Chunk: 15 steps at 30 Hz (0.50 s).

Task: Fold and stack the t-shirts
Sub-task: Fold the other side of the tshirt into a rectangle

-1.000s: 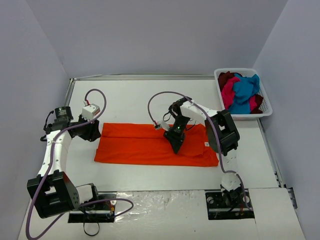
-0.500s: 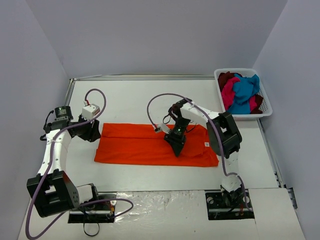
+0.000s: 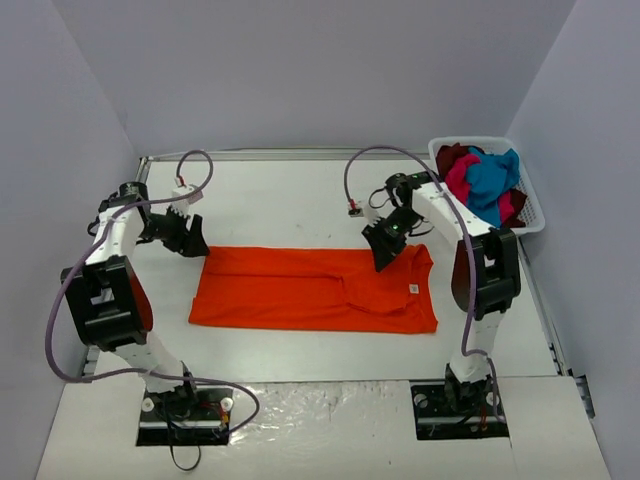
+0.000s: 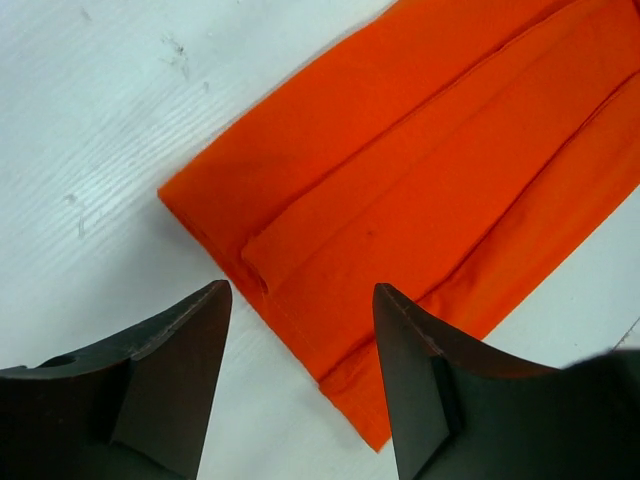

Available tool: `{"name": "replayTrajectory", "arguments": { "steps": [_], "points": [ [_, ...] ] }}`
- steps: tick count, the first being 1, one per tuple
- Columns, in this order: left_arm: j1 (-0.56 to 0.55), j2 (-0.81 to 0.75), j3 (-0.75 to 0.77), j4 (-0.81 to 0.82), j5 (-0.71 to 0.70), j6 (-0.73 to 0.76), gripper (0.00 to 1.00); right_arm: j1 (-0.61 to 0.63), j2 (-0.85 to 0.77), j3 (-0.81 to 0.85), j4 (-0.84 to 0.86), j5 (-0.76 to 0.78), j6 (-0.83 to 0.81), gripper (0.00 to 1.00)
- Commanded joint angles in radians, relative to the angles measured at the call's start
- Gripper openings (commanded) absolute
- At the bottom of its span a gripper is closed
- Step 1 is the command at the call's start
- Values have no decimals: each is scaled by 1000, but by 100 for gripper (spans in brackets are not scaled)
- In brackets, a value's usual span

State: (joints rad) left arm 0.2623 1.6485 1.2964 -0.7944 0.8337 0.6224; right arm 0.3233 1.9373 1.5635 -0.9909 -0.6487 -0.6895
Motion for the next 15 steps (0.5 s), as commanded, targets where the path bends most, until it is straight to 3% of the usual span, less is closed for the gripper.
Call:
{"name": "replayTrajectory", "arguments": {
  "steps": [1,4,7,15],
  "points": [
    [3,162,152,-191,143,176,57,-52,9,-9,3,38,45,6],
    [3,343,315,-481,192,357,56,-95,5,-46,26,37,51,3],
    [5,470,403,-606,223,462,50,-122,3,-86,49,40,54,2],
    [3,547,445,-606,191,491,48,-148,25,-152,89,58,64,1]
  ]
}}
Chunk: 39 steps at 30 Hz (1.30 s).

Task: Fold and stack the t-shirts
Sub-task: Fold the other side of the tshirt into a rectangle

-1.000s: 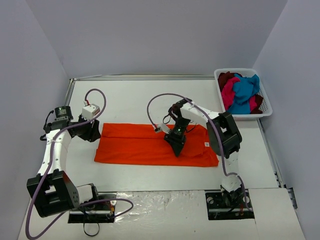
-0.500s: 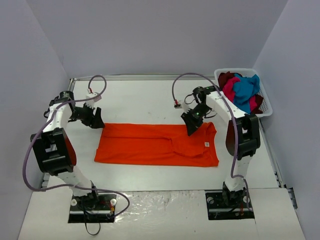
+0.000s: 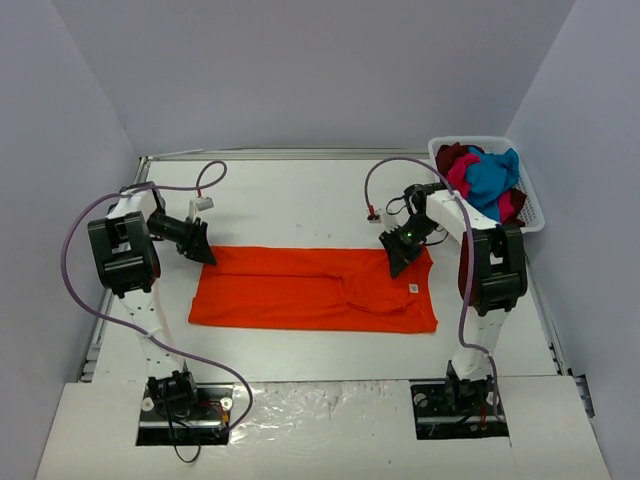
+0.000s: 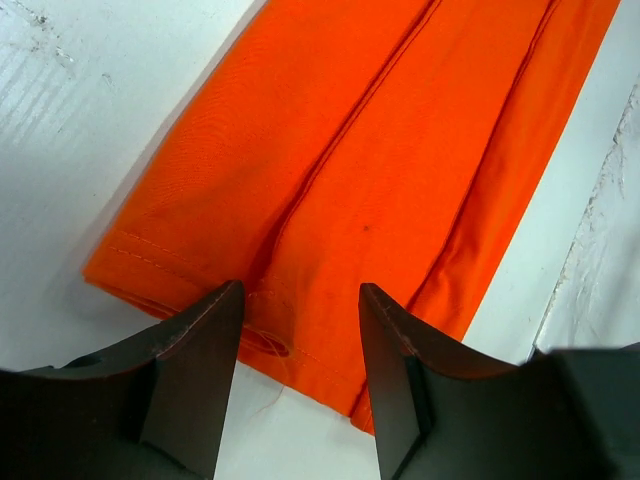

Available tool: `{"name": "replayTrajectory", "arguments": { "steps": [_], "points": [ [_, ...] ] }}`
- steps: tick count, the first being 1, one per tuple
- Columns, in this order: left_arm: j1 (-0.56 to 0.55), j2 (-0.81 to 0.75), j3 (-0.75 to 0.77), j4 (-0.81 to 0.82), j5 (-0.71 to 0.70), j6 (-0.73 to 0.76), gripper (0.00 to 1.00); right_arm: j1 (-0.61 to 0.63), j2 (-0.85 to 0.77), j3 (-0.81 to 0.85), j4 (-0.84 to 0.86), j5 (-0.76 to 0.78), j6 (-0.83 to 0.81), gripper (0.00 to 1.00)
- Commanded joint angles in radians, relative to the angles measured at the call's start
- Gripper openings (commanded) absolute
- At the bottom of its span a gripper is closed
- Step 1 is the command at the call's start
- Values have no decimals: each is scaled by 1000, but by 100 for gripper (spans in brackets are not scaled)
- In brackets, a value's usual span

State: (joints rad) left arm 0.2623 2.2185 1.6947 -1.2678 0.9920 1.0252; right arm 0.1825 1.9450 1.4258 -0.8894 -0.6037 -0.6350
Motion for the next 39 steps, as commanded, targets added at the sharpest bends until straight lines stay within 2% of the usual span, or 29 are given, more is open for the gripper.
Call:
{"name": "replayTrajectory", "arguments": {
  "steps": [1,5,7,9,18,22,24,26,30,31,39],
  "points": [
    [3,-20,43,-130,27,88,48,-8,19,-19,-11,7,9,1],
    [5,-17,28,-107,1,87,48,-8,20,-19,-11,5,6,1],
    [5,-20,22,-107,-4,93,44,-8,17,-24,-13,8,6,1],
    [5,-23,17,-126,-4,113,35,-8,15,-25,-11,13,6,1],
    [3,-79,-64,-124,-46,162,35,-9,-6,-31,-10,21,6,1],
    [3,-108,-125,-107,-55,180,22,-11,-23,-39,-13,18,6,1],
    [5,-140,-151,-99,-55,202,10,-11,-27,-44,-13,18,6,1],
    [5,-190,-207,-53,-67,205,3,-11,-32,-48,-13,19,8,1],
    [5,-315,-329,89,-107,159,2,-11,-38,-56,-13,27,9,1],
    [5,-371,-358,178,-121,121,2,-11,-38,-56,-13,30,11,1],
    [-6,-583,-621,586,-349,-19,2,-12,-32,-51,-13,45,24,1]
  ]
}}
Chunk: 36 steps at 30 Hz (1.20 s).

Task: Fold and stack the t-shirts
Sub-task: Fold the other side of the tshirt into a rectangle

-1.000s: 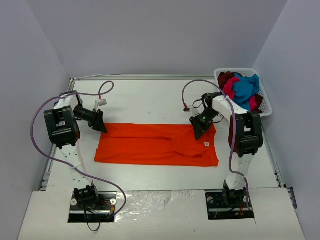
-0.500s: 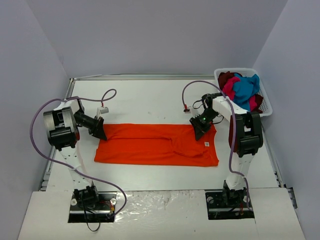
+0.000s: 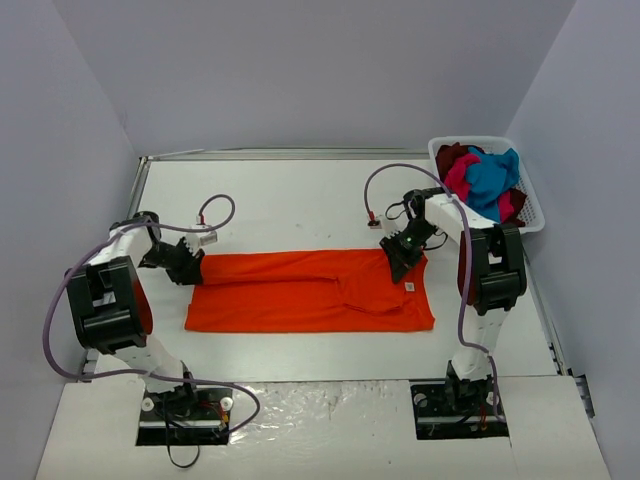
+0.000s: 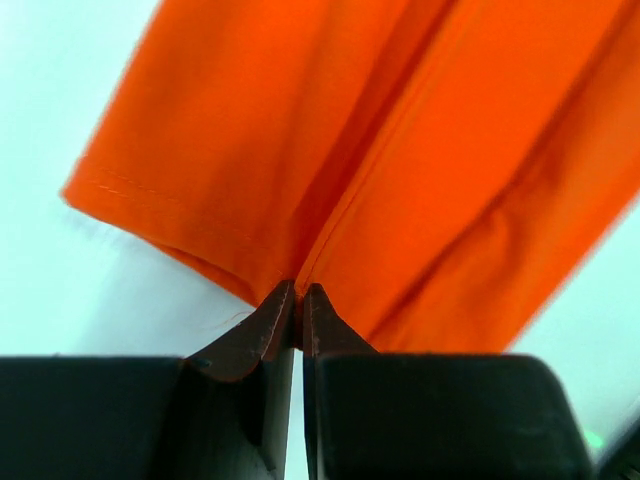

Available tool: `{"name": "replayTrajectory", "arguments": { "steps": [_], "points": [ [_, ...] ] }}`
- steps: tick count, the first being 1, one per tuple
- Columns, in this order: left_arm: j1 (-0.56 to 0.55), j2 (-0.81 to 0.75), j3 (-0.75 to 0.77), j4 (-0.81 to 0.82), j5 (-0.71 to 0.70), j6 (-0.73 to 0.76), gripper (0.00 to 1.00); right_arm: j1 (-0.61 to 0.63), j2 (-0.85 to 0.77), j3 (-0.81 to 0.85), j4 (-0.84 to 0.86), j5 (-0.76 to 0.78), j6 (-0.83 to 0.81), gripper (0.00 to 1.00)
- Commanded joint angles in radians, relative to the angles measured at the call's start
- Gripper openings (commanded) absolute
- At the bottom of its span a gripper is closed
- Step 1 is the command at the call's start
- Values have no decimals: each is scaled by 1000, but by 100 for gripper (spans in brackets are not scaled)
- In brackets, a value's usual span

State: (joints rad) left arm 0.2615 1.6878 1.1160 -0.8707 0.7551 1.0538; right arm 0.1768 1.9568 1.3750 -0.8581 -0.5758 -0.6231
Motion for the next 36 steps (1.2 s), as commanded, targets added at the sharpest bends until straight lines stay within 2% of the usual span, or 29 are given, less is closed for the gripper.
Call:
{"name": "replayTrajectory", "arguments": {
  "steps": [1,10,17,22,23,24,27,31,36],
  "points": [
    [-7,-72,-60,267,-134,-70,2,-7,-42,-1,-44,17,13,1],
    [-22,-125,-223,579,-229,-87,3,-8,-12,2,-45,33,19,1],
    [-33,-189,-286,607,-218,-60,4,-8,23,10,-47,34,22,1],
    [-33,-195,-301,585,-235,-55,23,-2,33,36,-68,7,5,2],
    [-28,-197,-303,582,-237,-63,28,1,30,44,-88,-1,-4,2],
    [-27,-197,-300,570,-237,-83,38,7,27,53,-97,-7,-19,3],
    [-10,-214,-273,520,-203,-141,45,23,19,97,-142,-41,-61,4],
    [5,-246,-208,406,-125,-193,48,58,34,165,-220,-58,-107,5],
    [8,-307,-168,346,-105,-277,52,116,97,271,-268,-19,-147,4]
  ]
}}
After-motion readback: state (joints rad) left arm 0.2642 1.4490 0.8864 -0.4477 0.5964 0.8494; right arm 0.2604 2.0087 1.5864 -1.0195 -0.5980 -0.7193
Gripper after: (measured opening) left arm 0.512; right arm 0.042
